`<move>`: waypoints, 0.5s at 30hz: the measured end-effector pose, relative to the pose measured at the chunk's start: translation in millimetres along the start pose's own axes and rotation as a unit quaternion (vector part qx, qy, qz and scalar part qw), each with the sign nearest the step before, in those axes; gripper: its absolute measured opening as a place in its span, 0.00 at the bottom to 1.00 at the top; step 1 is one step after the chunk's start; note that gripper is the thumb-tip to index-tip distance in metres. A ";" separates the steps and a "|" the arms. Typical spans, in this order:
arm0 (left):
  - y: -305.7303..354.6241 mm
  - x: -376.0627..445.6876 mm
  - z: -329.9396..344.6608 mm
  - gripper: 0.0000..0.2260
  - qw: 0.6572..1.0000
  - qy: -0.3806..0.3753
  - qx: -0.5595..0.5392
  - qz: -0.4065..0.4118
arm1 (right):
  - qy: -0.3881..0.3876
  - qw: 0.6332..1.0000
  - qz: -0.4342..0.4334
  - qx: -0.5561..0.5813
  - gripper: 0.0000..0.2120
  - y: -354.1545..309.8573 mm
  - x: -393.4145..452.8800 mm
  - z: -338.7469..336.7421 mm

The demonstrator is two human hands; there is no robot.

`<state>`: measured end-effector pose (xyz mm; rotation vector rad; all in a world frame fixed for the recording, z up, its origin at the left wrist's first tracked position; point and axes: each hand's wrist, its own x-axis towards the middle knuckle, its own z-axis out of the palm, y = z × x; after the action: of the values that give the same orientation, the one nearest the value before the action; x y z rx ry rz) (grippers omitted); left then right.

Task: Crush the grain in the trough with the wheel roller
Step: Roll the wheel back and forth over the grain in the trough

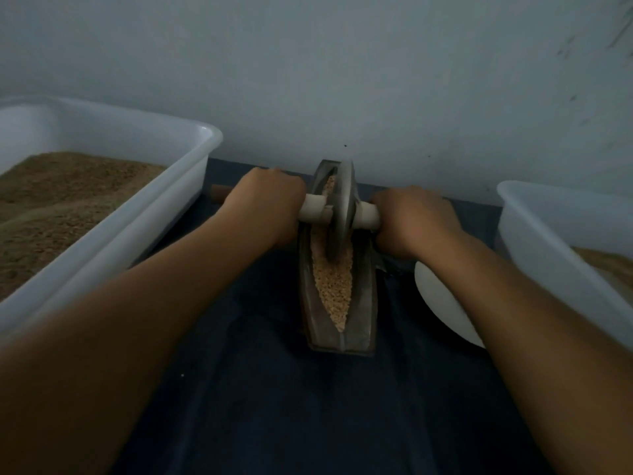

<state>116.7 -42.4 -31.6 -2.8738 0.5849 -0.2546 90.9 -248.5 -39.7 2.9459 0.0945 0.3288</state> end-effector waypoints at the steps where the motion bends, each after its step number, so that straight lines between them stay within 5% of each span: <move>1: 0.5 -6.7 0.2 0.17 1.000 0.004 -0.004 0.000 | 0.011 1.000 -0.002 0.006 0.12 -1.5 -9.5 -1.5; 10: 14.2 -69.9 -1.8 0.15 0.987 0.154 0.019 0.035 | 0.099 0.995 -0.018 0.014 0.12 -7.0 -81.4 -5.3; 15: 15.1 -78.2 1.2 0.14 0.984 0.176 0.011 0.034 | 0.112 0.993 -0.022 0.013 0.12 -8.7 -86.1 -6.1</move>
<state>40.5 -24.6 -46.2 -2.7972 0.7314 -0.7617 5.3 -246.1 -53.8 2.9151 0.1935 0.6551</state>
